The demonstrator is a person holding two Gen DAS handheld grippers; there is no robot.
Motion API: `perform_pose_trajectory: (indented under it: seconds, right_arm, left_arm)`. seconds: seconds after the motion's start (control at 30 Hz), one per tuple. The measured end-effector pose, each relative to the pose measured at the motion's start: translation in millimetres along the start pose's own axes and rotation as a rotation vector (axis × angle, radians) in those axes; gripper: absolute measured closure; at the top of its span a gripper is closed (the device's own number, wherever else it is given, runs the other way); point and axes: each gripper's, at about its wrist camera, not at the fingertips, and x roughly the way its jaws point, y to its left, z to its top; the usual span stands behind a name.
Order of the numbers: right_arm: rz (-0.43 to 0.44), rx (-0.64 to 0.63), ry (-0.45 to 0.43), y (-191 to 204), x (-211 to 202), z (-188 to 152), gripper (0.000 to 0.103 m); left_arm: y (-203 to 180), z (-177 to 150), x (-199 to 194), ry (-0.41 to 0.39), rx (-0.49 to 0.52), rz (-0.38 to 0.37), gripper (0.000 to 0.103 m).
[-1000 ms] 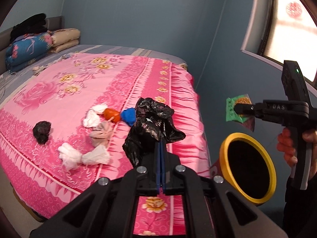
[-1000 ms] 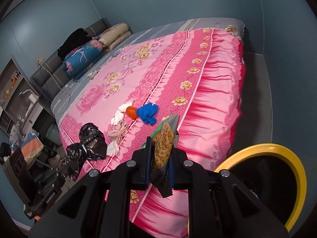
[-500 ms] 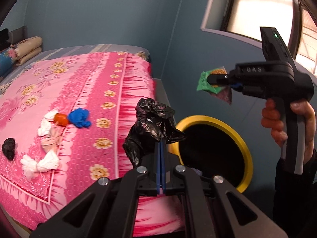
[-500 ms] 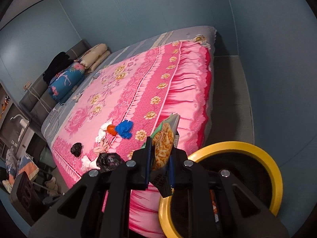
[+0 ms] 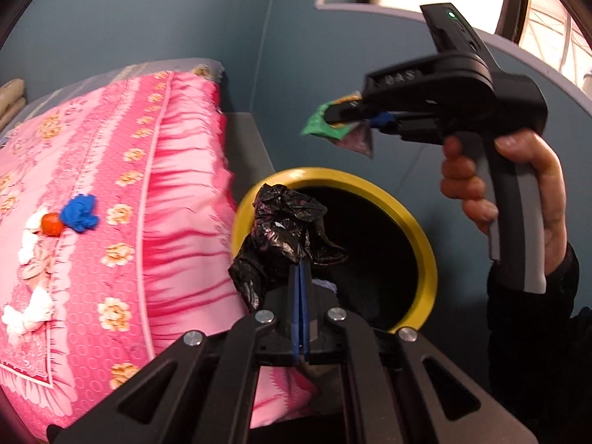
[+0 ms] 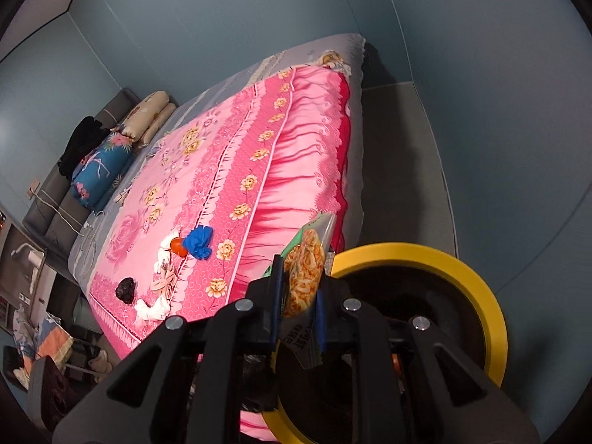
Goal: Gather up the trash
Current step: 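Carry the black bag and noodle packet over the bin, then open the left tool while the right tool opens, dropping bag and packet into the bin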
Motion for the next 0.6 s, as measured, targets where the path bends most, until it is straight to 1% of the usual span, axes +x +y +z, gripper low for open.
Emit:
perform_pose_trajectory:
  seconds: [0.3, 0.47, 0.53, 0.6]
  right_arm:
    - [0.031, 0.055, 0.004, -21, 6, -5, 0.087]
    - [0.034, 0.079, -0.012, -30, 0, -5, 0.081]
    - [0.042, 0.092, -0.018, -33, -1, -5, 0.073]
    - [0.042, 0.103, -0.025, -37, -4, -6, 0.069]
  left_arm:
    - [-17, -3, 27, 0.077, 0.024, -0.059, 0.102]
    - [-24, -4, 33, 0.093, 0.036, -0.077, 0.102]
    - [-27, -4, 33, 0.094, 0.045, -0.082, 0.102]
    - [-29, -3, 33, 0.093, 0.051, -0.088, 0.102]
